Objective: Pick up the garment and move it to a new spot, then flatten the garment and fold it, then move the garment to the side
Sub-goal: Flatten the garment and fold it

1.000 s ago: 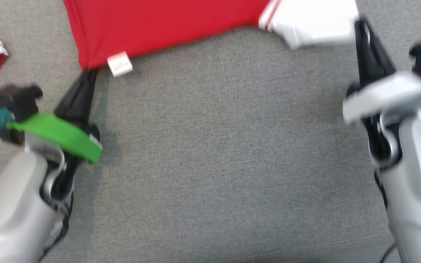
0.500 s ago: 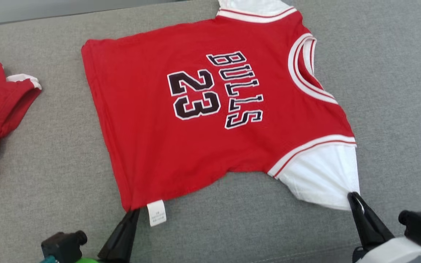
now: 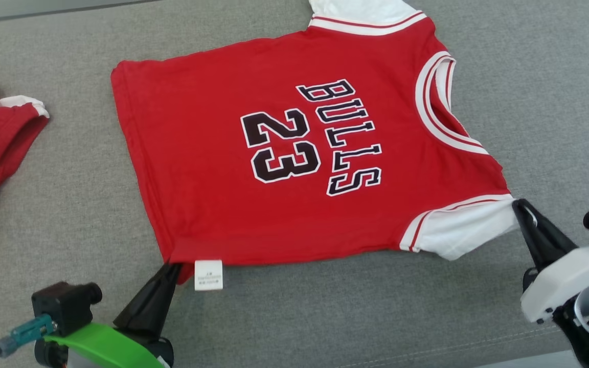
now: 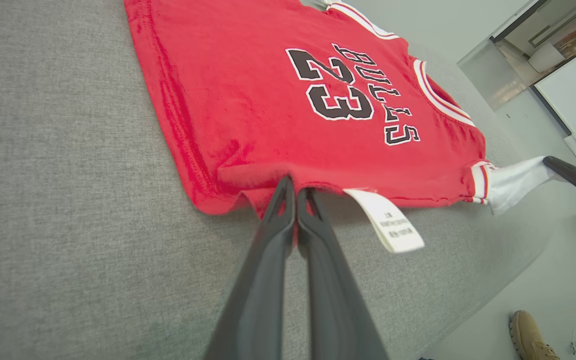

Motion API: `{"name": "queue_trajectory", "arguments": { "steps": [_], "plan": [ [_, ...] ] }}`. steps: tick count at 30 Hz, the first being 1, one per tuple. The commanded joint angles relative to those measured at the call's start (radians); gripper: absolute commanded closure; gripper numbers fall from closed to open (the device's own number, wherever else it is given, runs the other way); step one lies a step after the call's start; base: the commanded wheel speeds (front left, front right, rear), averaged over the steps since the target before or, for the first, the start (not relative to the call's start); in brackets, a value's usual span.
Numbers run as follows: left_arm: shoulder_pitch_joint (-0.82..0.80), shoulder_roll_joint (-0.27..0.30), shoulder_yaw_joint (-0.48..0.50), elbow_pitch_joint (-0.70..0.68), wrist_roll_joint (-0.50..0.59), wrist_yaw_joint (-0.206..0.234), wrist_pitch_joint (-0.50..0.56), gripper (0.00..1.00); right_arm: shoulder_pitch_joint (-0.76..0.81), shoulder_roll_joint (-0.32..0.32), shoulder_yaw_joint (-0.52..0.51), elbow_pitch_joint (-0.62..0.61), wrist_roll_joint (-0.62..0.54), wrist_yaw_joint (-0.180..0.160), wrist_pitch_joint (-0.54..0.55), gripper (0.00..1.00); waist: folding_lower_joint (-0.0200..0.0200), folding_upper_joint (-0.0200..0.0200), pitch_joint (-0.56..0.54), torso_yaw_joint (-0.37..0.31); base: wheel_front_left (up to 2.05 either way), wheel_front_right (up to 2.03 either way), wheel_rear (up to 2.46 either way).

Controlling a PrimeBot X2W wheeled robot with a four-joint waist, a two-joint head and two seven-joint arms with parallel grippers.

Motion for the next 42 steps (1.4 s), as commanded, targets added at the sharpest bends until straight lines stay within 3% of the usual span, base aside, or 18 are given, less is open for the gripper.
{"name": "queue_trajectory", "arguments": {
  "steps": [1,12,22,23,24,25,32,42],
  "plan": [
    [-0.038,0.007,0.010,-0.008,-0.009,0.000,0.015,1.00,-0.040,-0.019,0.006,0.004,0.001,-0.001,0.022,1.00,0.0001,-0.0001,0.021,0.021,0.00,0.00,0.00],
    [-0.248,-0.018,0.015,0.055,-0.075,-0.002,0.186,1.00,-0.393,-0.127,0.090,0.091,0.018,-0.001,0.172,1.00,0.0001,-0.0001,0.079,0.063,0.00,0.00,0.00],
    [-0.366,-0.061,-0.019,0.196,-0.056,-0.020,0.237,1.00,-0.583,-0.136,0.177,0.284,-0.007,-0.002,0.083,1.00,0.0001,-0.0001,0.093,0.085,0.00,0.00,0.00],
    [-0.367,-0.065,-0.020,0.206,-0.058,-0.021,0.237,0.76,-0.595,-0.131,0.175,0.306,-0.014,-0.001,0.060,0.82,0.0001,-0.0001,0.091,0.087,0.00,0.00,0.00],
    [-0.368,-0.068,-0.022,0.215,-0.058,-0.022,0.235,0.67,-0.600,-0.129,0.178,0.322,-0.021,-0.001,0.044,0.40,0.0001,-0.0001,0.088,0.088,0.00,0.00,0.00],
    [-0.366,-0.070,-0.023,0.224,-0.058,-0.020,0.232,0.00,-0.601,-0.125,0.179,0.338,-0.023,-0.001,0.031,0.00,0.0001,-0.0001,0.086,0.090,0.00,0.00,0.00],
    [-0.272,-0.082,0.021,0.234,-0.060,0.019,0.130,0.00,-0.507,-0.099,0.108,0.318,-0.012,-0.001,-0.068,0.00,0.0001,-0.0001,0.056,0.084,0.00,0.00,0.00],
    [-0.184,-0.144,-0.027,0.198,-0.038,0.054,0.072,0.00,-0.253,-0.105,-0.011,0.200,-0.011,-0.001,-0.013,0.00,0.0001,-0.0001,0.090,0.062,0.00,0.00,0.00]
  ]
}}
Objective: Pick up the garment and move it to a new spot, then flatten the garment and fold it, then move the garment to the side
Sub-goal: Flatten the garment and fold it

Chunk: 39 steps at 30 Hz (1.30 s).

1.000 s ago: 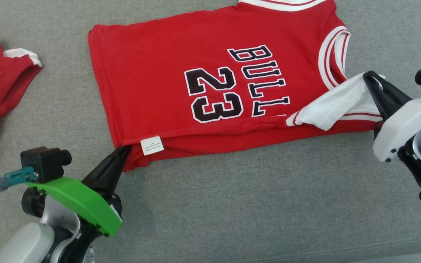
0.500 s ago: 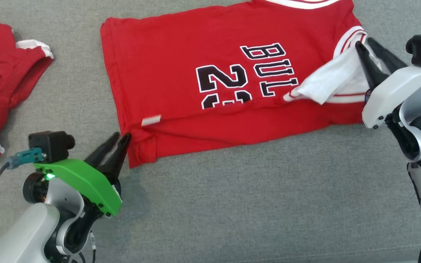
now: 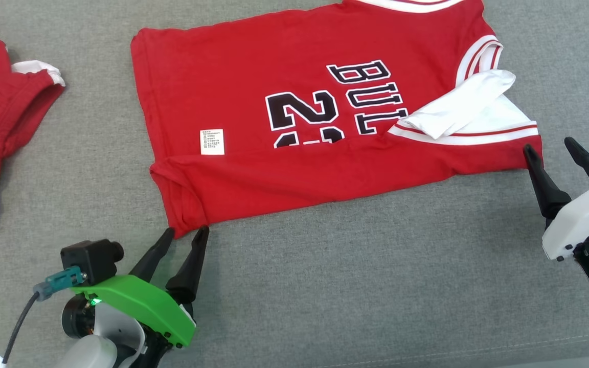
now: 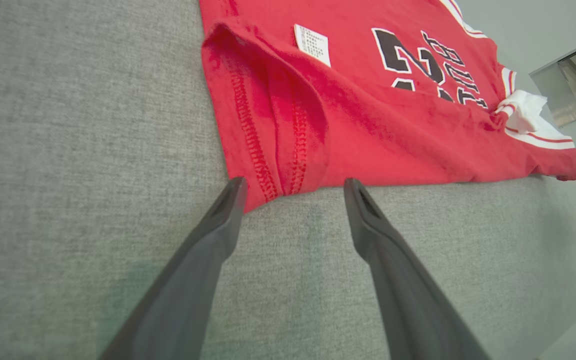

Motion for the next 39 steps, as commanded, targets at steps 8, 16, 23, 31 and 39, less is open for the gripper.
{"name": "queue_trajectory", "arguments": {
  "steps": [8,16,23,31,39],
  "plan": [
    [-0.041,-0.016,-0.010,0.064,0.014,-0.009,0.007,0.00,-0.019,0.025,0.008,0.033,-0.012,-0.001,0.012,0.00,0.0000,0.0000,0.029,-0.014,0.00,0.00,0.00],
    [-0.077,-0.030,-0.027,0.121,0.031,-0.025,0.007,0.71,-0.060,0.019,0.054,0.091,-0.014,-0.002,0.007,0.00,0.0000,0.0000,0.034,-0.002,0.00,0.00,0.00],
    [-0.076,-0.012,-0.035,0.128,0.023,-0.059,0.011,1.00,-0.074,-0.019,0.077,0.141,0.027,-0.002,0.009,1.00,0.0000,0.0000,0.009,0.012,0.00,0.00,0.00],
    [0.042,0.111,-0.034,-0.044,-0.099,-0.192,0.095,1.00,0.046,-0.166,0.056,0.018,0.224,-0.002,0.112,1.00,0.0000,0.0000,-0.054,0.018,0.00,0.00,0.00],
    [0.164,0.207,-0.059,-0.077,-0.162,-0.238,0.146,1.00,0.230,-0.244,0.012,-0.076,0.342,-0.002,0.280,1.00,0.0000,0.0000,-0.074,-0.001,0.00,0.00,0.00]
  ]
}}
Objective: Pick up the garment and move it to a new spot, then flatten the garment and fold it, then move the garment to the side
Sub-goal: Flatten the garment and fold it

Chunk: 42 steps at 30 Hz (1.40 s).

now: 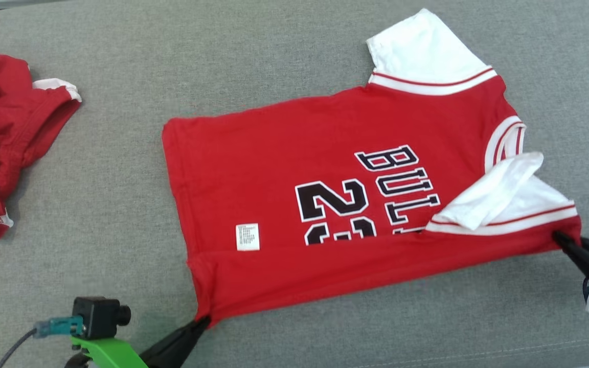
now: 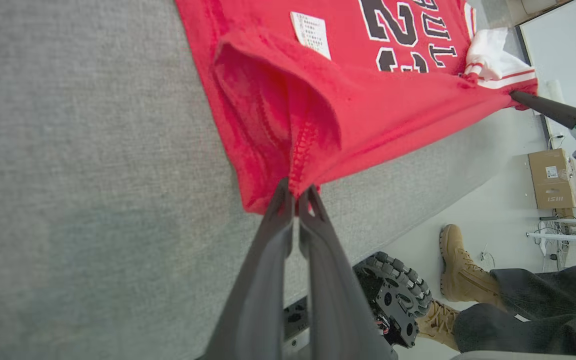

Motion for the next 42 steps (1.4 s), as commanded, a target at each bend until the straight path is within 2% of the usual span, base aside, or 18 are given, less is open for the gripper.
{"name": "queue_trajectory", "arguments": {
  "steps": [1,5,6,7,8,10,11,12,14,16,18,20,22,26,31,35,42],
  "plan": [
    [0.021,0.009,-0.007,0.012,-0.007,-0.004,0.004,1.00,0.018,0.000,0.001,0.001,0.004,-0.002,0.014,1.00,0.0000,-0.0001,-0.003,-0.007,0.00,0.00,0.00],
    [0.036,-0.023,-0.029,0.041,-0.012,-0.011,0.000,1.00,0.033,0.029,0.029,0.024,-0.007,-0.002,0.027,1.00,0.0000,-0.0001,-0.007,-0.011,0.00,0.00,0.00],
    [0.039,-0.029,-0.034,0.048,-0.015,-0.012,0.000,1.00,0.028,0.034,0.036,0.030,-0.011,-0.002,0.022,0.86,0.0000,-0.0001,-0.007,-0.011,0.00,0.00,0.00],
    [0.041,-0.033,-0.036,0.051,-0.016,-0.010,0.001,1.00,0.022,0.040,0.042,0.032,-0.017,-0.002,0.017,0.55,0.0000,-0.0001,-0.006,-0.011,0.00,0.00,0.00],
    [0.041,-0.036,-0.036,0.056,-0.016,-0.009,-0.002,1.00,0.014,0.048,0.044,0.039,-0.025,-0.002,0.010,0.00,0.0000,-0.0001,-0.003,-0.012,0.00,0.00,0.00],
    [0.042,-0.037,-0.032,0.062,-0.016,-0.006,-0.007,0.65,0.001,0.053,0.039,0.046,-0.041,-0.002,0.005,0.00,0.0000,-0.0001,0.004,-0.012,0.00,0.00,0.00],
    [0.041,-0.031,-0.028,0.065,-0.009,-0.004,-0.011,0.06,-0.005,0.051,0.034,0.047,-0.047,-0.002,0.006,0.00,0.0000,-0.0001,0.007,-0.011,0.00,0.00,0.00],
    [0.041,-0.022,-0.021,0.065,-0.004,-0.001,-0.017,0.00,-0.012,0.048,0.025,0.044,-0.051,-0.002,0.006,0.00,0.0000,-0.0001,0.012,-0.010,0.00,0.00,0.00],
    [0.044,0.001,-0.003,0.061,-0.005,0.003,-0.026,0.00,-0.027,0.047,-0.007,0.026,-0.035,-0.002,0.013,0.00,0.0000,-0.0001,0.026,-0.005,0.00,0.00,0.00],
    [0.039,0.033,0.020,0.038,0.001,0.008,-0.034,0.00,-0.070,0.081,-0.075,0.001,0.017,-0.002,0.028,0.00,0.0000,-0.0001,0.048,0.000,0.00,0.00,0.00],
    [0.016,0.063,0.058,0.009,-0.001,0.020,-0.043,0.00,-0.133,0.077,-0.121,-0.048,0.029,-0.001,0.056,0.00,0.0000,-0.0001,0.084,0.006,0.00,0.00,0.00],
    [-0.038,0.084,0.101,-0.001,0.004,0.032,-0.052,0.00,-0.220,0.070,-0.143,-0.082,0.000,-0.001,0.080,0.00,0.0000,-0.0001,0.132,0.016,0.00,0.00,0.00],
    [-0.111,0.080,0.130,0.002,0.020,0.048,-0.048,0.00,-0.334,0.059,-0.124,-0.111,-0.057,-0.001,0.095,0.00,0.0000,-0.0001,0.187,0.032,0.00,0.00,0.00],
    [-0.314,0.008,0.139,0.043,0.052,0.054,-0.015,0.00,-0.596,0.072,-0.062,-0.050,-0.202,-0.001,0.133,0.00,0.0000,-0.0001,0.299,0.081,0.00,0.00,0.00],
    [-0.550,-0.126,0.079,0.198,0.123,0.050,0.023,0.00,-0.856,0.135,-0.023,0.154,-0.375,-0.002,0.101,0.00,0.0000,-0.0001,0.363,0.159,0.00,0.00,0.00],
    [-0.658,-0.215,0.038,0.323,0.155,0.025,0.022,0.00,-0.958,0.187,-0.026,0.319,-0.441,-0.002,0.063,0.00,0.0000,-0.0001,0.367,0.206,0.00,0.00,0.00],
    [-0.762,-0.285,-0.007,0.435,0.182,-0.031,0.032,0.00,-1.022,0.229,-0.016,0.477,-0.482,-0.002,0.045,0.00,0.0000,-0.0001,0.372,0.226,0.00,0.00,0.00]
  ]
}}
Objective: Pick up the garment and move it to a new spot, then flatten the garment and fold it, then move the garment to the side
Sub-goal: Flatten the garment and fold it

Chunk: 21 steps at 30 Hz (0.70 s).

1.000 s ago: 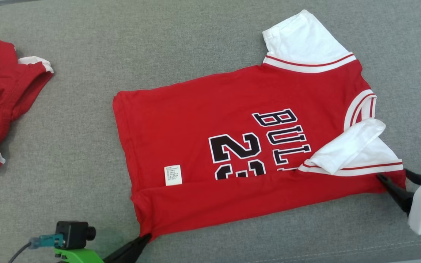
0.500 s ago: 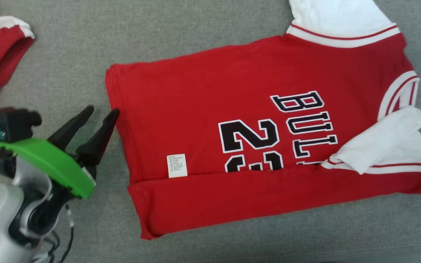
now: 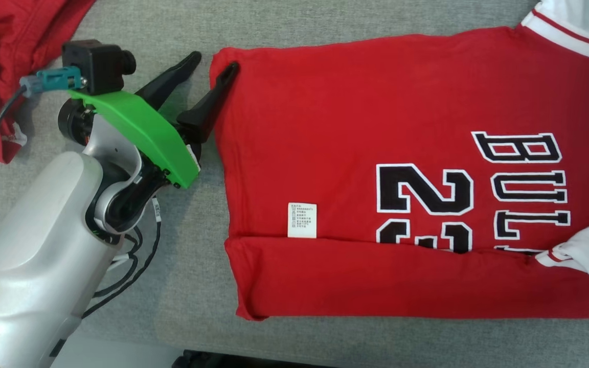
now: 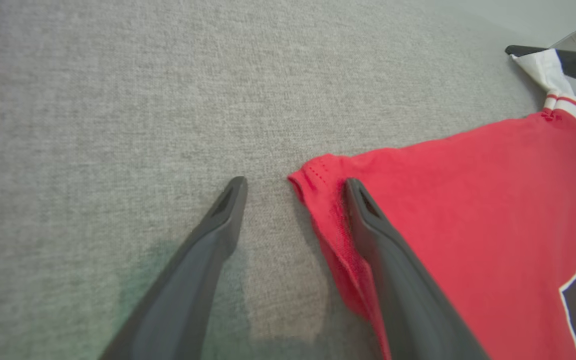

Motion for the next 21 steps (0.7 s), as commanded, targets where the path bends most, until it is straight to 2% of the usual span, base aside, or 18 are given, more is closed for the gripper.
{"name": "queue_trajectory", "arguments": {
  "steps": [1,11,12,13,16,21],
  "plan": [
    [-0.007,-0.004,-0.014,0.032,0.010,-0.004,0.016,0.00,-0.003,0.001,0.000,0.024,-0.007,-0.001,-0.002,0.00,-0.0001,0.0000,0.023,0.023,0.00,0.00,0.00],
    [-0.014,-0.006,-0.063,0.022,-0.013,-0.049,0.062,0.00,0.037,0.003,0.029,0.099,0.026,-0.001,0.062,0.00,-0.0001,0.0000,0.013,-0.009,0.00,0.00,0.00],
    [-0.012,-0.005,-0.071,0.017,-0.014,-0.052,0.070,0.81,0.039,0.002,0.037,0.097,0.034,-0.001,0.064,0.74,-0.0001,0.0000,0.012,-0.012,0.00,0.00,0.00],
    [-0.011,-0.004,-0.076,0.010,-0.011,-0.054,0.071,1.00,0.040,0.001,0.039,0.098,0.039,-0.001,0.066,1.00,-0.0001,0.0000,0.011,-0.014,0.00,0.00,0.00],
    [-0.010,0.008,-0.082,-0.007,0.007,-0.056,0.061,1.00,0.035,0.002,0.069,0.074,0.070,-0.001,0.023,1.00,-0.0001,0.0000,0.004,-0.024,0.00,0.00,0.00],
    [0.003,0.040,-0.056,-0.047,0.020,-0.045,0.018,1.00,0.007,0.009,0.065,0.021,0.159,-0.001,-0.059,1.00,-0.0001,0.0000,-0.028,-0.049,0.00,0.00,0.00]
  ]
}}
